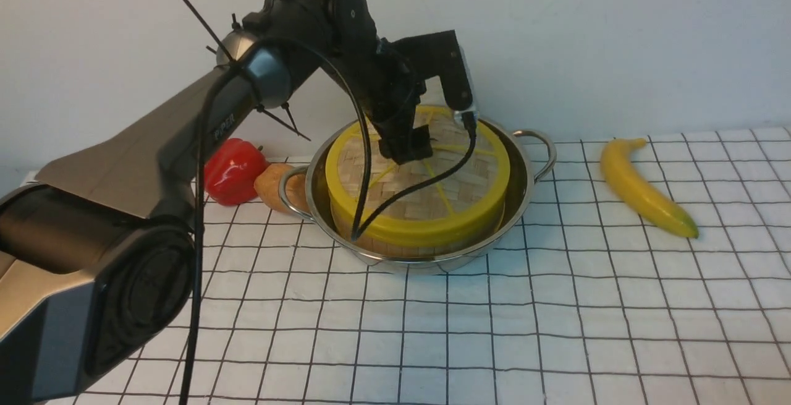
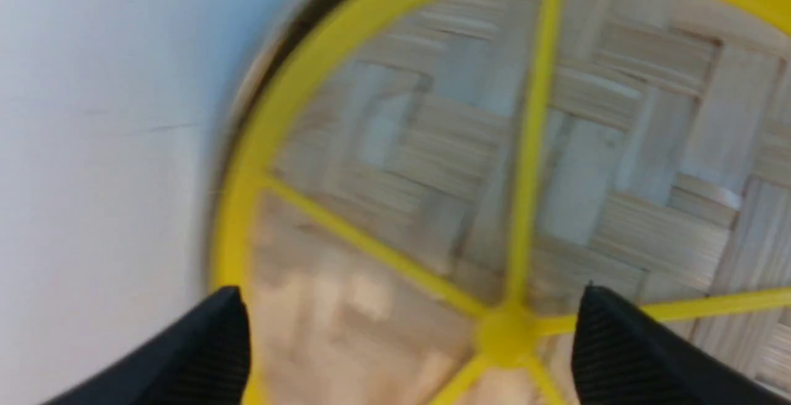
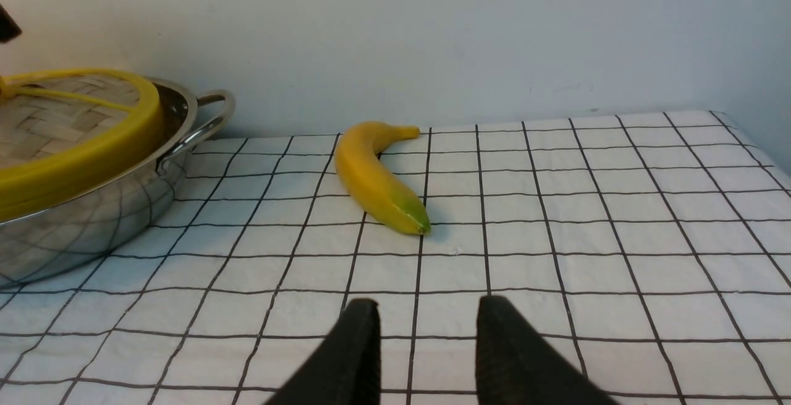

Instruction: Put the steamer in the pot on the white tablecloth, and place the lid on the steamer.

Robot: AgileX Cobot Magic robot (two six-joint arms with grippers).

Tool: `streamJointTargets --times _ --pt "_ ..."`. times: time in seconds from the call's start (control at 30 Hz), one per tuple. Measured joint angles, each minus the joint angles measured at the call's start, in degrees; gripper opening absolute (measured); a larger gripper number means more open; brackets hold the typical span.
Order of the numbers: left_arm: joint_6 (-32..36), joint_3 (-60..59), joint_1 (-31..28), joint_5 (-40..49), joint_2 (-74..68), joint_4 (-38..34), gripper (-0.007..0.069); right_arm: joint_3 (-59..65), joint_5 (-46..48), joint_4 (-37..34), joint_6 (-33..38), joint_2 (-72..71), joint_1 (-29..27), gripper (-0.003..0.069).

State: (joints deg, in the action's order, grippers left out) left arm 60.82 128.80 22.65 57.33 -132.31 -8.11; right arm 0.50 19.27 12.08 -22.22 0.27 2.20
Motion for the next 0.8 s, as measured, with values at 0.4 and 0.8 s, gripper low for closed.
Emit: streamJointTargets --times 0.4,0.8 --pt "-68.45 5.79 -1.87 10.68 23.31 17.6 0.0444 0.0 0.0 0.0 0.0 0.0 0.0 0.024" --pt "-94.5 5.63 -2.29 12.38 29.31 36.41 0.0125 0.0 0.0 0.0 0.0 0.0 0.0 0.024"
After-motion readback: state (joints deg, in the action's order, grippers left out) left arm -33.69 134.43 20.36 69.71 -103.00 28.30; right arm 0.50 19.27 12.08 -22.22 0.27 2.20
